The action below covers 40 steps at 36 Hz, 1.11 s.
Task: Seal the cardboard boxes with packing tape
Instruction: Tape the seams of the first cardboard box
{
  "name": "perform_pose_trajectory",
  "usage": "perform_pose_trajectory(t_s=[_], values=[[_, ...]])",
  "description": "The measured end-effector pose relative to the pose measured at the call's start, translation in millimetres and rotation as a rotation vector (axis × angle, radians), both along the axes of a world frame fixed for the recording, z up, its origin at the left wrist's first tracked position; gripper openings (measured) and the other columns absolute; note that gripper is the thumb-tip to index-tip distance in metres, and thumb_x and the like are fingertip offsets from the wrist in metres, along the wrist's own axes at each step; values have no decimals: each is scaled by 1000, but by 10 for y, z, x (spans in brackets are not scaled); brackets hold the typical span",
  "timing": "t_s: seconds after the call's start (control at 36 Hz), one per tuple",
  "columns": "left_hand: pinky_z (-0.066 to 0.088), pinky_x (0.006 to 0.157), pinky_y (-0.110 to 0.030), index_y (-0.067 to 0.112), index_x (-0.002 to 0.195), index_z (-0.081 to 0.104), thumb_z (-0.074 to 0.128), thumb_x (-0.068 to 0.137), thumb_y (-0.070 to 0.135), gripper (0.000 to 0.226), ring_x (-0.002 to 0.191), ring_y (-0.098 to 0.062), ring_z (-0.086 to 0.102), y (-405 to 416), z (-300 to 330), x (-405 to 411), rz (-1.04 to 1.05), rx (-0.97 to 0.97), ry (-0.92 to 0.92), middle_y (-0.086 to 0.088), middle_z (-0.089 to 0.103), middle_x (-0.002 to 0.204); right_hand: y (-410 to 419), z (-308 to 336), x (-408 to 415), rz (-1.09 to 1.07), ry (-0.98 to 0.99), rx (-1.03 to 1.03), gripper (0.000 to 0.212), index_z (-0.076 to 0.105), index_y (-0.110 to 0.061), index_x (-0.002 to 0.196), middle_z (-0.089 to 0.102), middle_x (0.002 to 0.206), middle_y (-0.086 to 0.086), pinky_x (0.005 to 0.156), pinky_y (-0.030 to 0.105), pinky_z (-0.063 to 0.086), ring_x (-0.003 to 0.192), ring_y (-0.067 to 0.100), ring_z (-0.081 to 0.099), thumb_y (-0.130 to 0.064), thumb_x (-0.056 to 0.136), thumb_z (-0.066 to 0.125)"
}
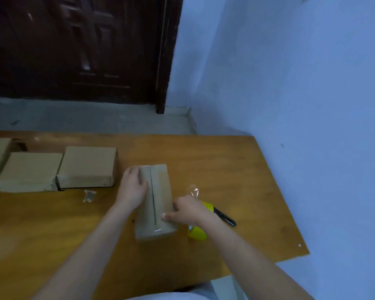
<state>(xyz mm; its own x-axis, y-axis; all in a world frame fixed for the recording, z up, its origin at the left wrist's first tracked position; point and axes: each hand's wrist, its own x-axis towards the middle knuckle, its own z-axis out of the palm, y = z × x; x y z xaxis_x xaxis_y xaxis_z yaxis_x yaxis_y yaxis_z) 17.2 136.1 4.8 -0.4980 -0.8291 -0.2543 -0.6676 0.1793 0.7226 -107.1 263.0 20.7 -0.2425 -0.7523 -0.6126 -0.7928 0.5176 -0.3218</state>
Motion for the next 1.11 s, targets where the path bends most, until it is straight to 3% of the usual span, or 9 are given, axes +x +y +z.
perform_pose_trajectory(t_s=[0.22, 0.36, 0.64, 0.78, 0.83, 0.89, 0.97, 1.03, 1.11], values=[[14, 118, -45, 20, 153, 10, 52, 89, 58, 86, 147, -29, 3, 29, -58, -218, -341, -160, -307, -9, -4, 161, 62, -104, -219, -274, -249, -222, 19, 67, -13, 91, 61, 86, 1, 72, 29, 44, 82, 14, 55, -32, 88, 64], [-1, 116, -53, 23, 152, -6, 45, 82, 74, 101, 145, -30, -17, 114, -71, -281, -339, -211, -408, -10, -23, 157, 126, -244, -905, -663, -151, -387, 20, 61, -14, 73, 66, 77, 11, 77, 37, 48, 80, 29, 61, -20, 92, 56], [-6, 114, -55, 26, 150, -16, 61, 78, 55, 109, 140, -32, -31, 225, -160, -234, -637, -295, -498, -9, -37, 151, -76, -789, -1329, -797, -190, 59, 29, 48, -13, 66, 54, 72, 9, 61, 28, 41, 62, 20, 50, -22, 91, 59], [-15, 113, -51, 30, 150, -8, 62, 78, 54, 103, 141, -21, -30, 100, -167, -80, -755, -344, -434, 2, -31, 154, -256, -934, -1229, -807, -245, 226, 27, 50, -10, 67, 47, 66, 5, 50, 24, 33, 52, 14, 40, -17, 92, 59], [-13, 114, -51, 30, 151, -5, 59, 81, 57, 98, 142, -20, -26, 131, -182, -41, -722, -371, -406, 2, -24, 156, -333, -970, -1175, -774, -280, 251, 12, 61, -5, 86, 49, 69, 7, 52, 26, 31, 53, 15, 37, -15, 91, 60], [-10, 115, -49, 27, 152, 5, 55, 83, 60, 91, 144, -20, -19, 185, -227, -1, -661, -399, -357, 0, -11, 159, -370, -1002, -1139, -703, -244, 251, 30, 56, 3, 114, 57, 86, 14, 58, 29, 36, 64, 19, 46, -18, 92, 60], [-3, 115, -45, 22, 147, 27, 42, 81, 65, 80, 145, -21, -2, 293, -293, 74, -537, -424, -243, -4, 12, 158, -369, -954, -1108, -621, -113, 207, 19, 60, -8, 81, 57, 81, 9, 54, 22, 38, 81, 20, 50, -24, 92, 58], [2, 113, -42, 21, 139, 36, 36, 83, 63, 70, 142, -23, 9, 364, -294, 120, -439, -430, -167, -5, 25, 153, -373, -972, -1109, -649, -101, 185, 18, 60, -9, 77, 51, 73, 3, 41, 16, 35, 69, 17, 50, -19, 92, 58], [13, 111, -44, 17, 135, 41, 35, 86, 60, 66, 140, -24, 17, 440, -262, 162, -292, -389, -67, -6, 32, 149, -340, -1021, -1082, -914, -297, 58, 21, 64, 0, 107, 55, 67, 6, 39, 19, 44, 48, 16, 51, 0, 93, 48]])
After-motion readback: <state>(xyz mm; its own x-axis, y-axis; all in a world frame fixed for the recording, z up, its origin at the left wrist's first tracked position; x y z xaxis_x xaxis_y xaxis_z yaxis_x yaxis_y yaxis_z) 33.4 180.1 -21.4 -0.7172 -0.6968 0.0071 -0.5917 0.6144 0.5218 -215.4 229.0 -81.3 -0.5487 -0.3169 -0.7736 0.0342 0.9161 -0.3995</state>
